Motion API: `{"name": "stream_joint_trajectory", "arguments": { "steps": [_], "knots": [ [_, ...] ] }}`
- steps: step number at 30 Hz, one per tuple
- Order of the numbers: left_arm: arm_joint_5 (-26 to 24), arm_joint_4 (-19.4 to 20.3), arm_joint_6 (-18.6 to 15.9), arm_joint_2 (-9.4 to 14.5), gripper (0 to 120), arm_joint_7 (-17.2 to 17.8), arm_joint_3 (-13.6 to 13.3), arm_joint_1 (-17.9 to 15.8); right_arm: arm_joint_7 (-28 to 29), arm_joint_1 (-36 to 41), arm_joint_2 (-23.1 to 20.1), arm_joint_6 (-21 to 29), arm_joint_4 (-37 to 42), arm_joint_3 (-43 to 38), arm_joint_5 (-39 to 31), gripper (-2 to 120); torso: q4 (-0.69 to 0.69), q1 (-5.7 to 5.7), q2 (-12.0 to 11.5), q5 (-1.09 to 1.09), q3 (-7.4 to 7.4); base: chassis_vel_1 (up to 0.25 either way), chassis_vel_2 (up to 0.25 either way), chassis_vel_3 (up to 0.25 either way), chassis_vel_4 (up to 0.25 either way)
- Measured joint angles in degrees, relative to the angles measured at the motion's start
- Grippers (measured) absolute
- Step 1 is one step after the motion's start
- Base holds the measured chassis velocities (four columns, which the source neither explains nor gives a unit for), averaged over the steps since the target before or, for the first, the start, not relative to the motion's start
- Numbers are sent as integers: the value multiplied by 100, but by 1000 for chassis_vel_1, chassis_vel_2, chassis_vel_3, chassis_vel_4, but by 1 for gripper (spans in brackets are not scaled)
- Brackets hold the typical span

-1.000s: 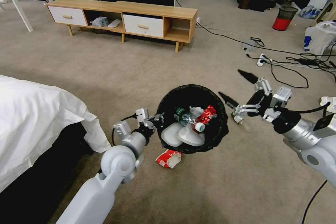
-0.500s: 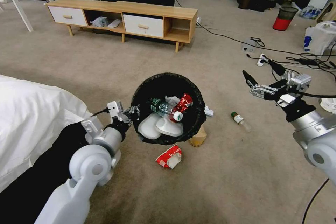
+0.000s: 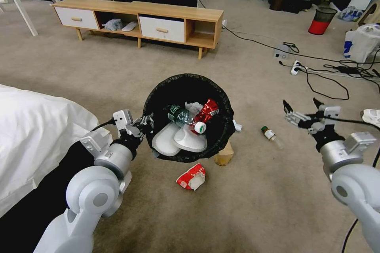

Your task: Pick up the trash bin, then pick up the garbage from the floor and place it into the trash bin.

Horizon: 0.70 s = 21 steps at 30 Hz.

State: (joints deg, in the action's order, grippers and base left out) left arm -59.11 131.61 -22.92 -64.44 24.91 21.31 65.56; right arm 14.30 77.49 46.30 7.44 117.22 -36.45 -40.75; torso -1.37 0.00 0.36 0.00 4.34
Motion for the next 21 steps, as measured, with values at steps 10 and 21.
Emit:
{"name": "stream_joint_trajectory", "arguments": {
  "steps": [10,21],
  "knots": [
    [71,50,48,28,3,-137,9,-37,94,-32,196,9,-238,362,147,100,0,0,0,0,0,0,0,0,0],
    [149,47,138,23,3,-247,19,-47,60,-90,287,-106,-437,524,327,100,0,0,0,0,0,0,0,0,0]
  ]
}}
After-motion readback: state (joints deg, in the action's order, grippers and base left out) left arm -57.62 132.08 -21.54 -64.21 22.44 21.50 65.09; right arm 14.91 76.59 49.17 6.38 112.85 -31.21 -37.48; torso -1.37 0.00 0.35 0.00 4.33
